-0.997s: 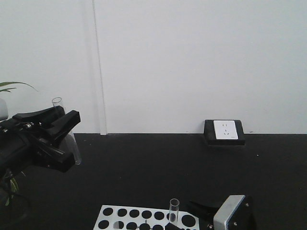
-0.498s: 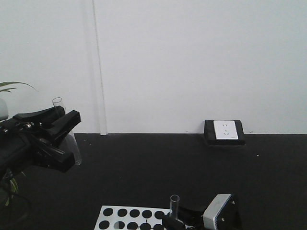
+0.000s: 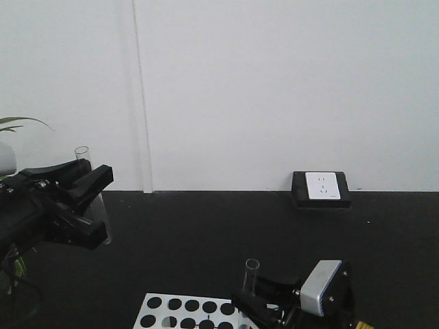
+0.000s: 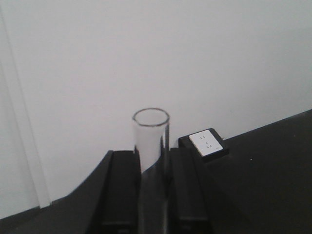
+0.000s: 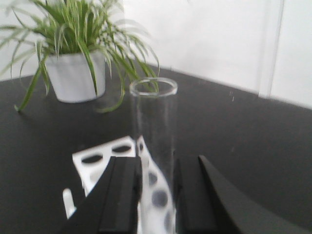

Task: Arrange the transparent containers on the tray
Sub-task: 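Lift the clear tubes upward out of the rack with both grippers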

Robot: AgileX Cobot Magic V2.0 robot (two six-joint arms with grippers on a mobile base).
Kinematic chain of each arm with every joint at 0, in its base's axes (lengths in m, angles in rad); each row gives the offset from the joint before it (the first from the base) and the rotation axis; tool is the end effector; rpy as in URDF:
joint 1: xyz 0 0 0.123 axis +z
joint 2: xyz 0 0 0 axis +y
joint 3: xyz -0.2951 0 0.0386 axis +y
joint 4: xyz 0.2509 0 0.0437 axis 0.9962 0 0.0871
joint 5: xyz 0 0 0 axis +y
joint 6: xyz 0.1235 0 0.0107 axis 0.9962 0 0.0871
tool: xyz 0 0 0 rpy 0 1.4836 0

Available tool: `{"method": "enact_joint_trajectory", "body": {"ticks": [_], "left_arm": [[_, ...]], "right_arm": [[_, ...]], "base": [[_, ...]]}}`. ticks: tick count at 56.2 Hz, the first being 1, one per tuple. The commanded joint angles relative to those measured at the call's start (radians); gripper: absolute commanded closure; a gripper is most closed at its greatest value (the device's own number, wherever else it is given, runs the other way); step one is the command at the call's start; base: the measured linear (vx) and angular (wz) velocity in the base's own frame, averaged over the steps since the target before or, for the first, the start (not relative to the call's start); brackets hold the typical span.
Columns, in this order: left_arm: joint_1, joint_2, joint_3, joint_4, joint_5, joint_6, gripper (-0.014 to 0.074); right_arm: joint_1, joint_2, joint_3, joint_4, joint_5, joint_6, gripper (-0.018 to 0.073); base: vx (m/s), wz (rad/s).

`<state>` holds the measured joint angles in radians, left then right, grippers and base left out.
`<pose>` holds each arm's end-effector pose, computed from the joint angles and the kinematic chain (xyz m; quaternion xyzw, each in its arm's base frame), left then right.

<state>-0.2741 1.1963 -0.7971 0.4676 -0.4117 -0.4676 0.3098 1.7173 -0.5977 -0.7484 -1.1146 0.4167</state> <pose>0.2807 -0.1021 0.3617 0.1472 0.6701 -0.1727 0.7068 0.2893 0.1721 0.1974 -0.3163 0.6484 0.3403 0.6031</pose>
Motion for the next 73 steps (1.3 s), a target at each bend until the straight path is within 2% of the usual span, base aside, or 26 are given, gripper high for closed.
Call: {"method": "enact_joint_trajectory", "body": {"ticks": [1,12,17,20,24,30,35,40,53,73], "left_arm": [[-0.004,-0.026,-0.035,-0.024,-0.047,-0.012,0.0601],[-0.009,-0.026,-0.035,-0.022,-0.033,-0.012,0.0601],[-0.023,-0.026,-0.034,-0.006,-0.017,-0.047,0.0601],[-0.033,-0.026,-0.034,0.037,-0.011,-0.078,0.0601],[-0.052,-0.026,-0.034,0.138,-0.011,-0.135,0.0601],[-0.077,-0.045,-0.028,0.29,0.001,-0.276,0.0601],[-0.085,-0.078,0.0,0.397,-0.002,-0.379,0.0601],[-0.084,-0.125,0.051,0.459,-0.006,-0.429,0.0601],[-0.084,-0.212,0.165,0.465,-0.003,-0.429,0.06],[-0.084,-0.216,0.168,0.466,-0.013,-0.428,0.06]], "right_arm": [[0.001,-0.12,-0.033,0.018,-0.02,0.026,0.0572],[0.001,-0.318,-0.084,0.011,0.178,0.139,0.0572],[0.001,-0.409,-0.091,0.011,0.276,0.182,0.0572],[0.001,-0.464,-0.089,0.006,0.35,0.186,0.0572],[0.001,-0.536,-0.089,-0.005,0.467,0.186,0.0572],[0.001,-0.624,-0.081,-0.023,0.596,0.221,0.0572],[0.001,-0.692,-0.052,-0.023,0.653,0.241,0.0572],[0.001,-0.748,-0.01,-0.023,0.662,0.24,0.0572],[0.001,-0.802,0.021,-0.022,0.688,0.239,0.0572],[0.001,-0.801,0.021,-0.022,0.687,0.239,0.0572]], "base": [[0.0,0.0],[0.0,0.0],[0.0,0.0],[0.0,0.0],[0.0,0.0],[0.0,0.0],[0.0,0.0],[0.0,0.0],[0.0,0.0],[0.0,0.0]]}}
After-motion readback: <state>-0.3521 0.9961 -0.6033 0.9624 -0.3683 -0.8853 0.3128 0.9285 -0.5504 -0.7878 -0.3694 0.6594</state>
